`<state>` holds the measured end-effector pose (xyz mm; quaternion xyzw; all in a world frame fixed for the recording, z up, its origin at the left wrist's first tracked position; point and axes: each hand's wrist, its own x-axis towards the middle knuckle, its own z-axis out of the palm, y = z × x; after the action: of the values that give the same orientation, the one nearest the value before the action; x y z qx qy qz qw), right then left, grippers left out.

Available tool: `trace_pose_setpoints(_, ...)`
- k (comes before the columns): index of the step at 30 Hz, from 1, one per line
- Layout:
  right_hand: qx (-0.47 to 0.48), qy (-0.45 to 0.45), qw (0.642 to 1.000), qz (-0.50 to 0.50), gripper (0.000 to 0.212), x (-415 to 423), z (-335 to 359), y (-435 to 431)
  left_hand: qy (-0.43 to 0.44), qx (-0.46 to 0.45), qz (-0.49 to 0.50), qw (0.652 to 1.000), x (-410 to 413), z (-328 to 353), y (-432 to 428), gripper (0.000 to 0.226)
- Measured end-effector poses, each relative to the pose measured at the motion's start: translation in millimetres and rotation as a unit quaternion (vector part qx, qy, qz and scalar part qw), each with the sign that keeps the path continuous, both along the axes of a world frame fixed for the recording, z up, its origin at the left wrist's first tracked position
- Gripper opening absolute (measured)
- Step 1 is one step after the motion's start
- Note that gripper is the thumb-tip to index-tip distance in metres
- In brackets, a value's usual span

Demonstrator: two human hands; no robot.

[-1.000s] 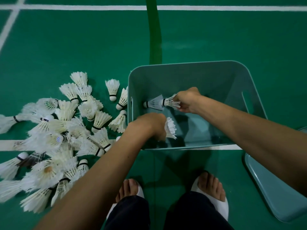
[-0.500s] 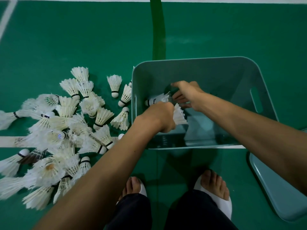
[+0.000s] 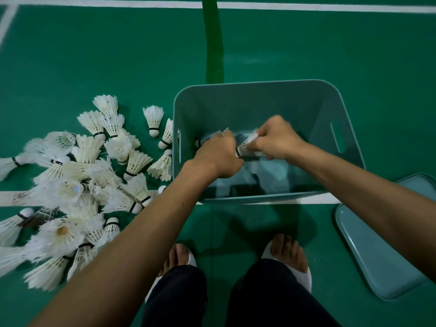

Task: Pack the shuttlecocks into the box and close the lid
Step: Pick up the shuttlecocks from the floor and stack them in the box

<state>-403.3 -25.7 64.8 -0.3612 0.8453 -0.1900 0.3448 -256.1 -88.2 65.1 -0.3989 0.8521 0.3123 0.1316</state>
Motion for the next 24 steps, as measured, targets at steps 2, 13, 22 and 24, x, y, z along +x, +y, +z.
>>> trace_pose_setpoints(2, 0.022, 0.005, 0.997, -0.078, 0.011, -13.5, -12.7, -11.2, -0.059, 0.012, 0.017, 0.998, 1.4, 2.0, -0.8, 0.061)
trace_pose_setpoints(13, 0.025, -0.144, 0.979, -0.144, 0.011, 8.9, -57.8, -63.0, -0.209, 0.020, -0.055, 0.976, -8.7, -6.8, -16.9, 0.061)
trace_pose_setpoints(22, 0.015, -0.240, 0.945, -0.221, 0.021, 5.1, -73.0, -50.0, -0.186, -0.014, -0.120, 0.975, -14.0, -20.8, -33.8, 0.053)
trace_pose_setpoints(24, 0.007, -0.217, 0.950, -0.224, 0.021, 0.2, -77.0, -53.6, -0.174, -0.025, -0.127, 0.976, -13.8, -19.1, -37.2, 0.050)
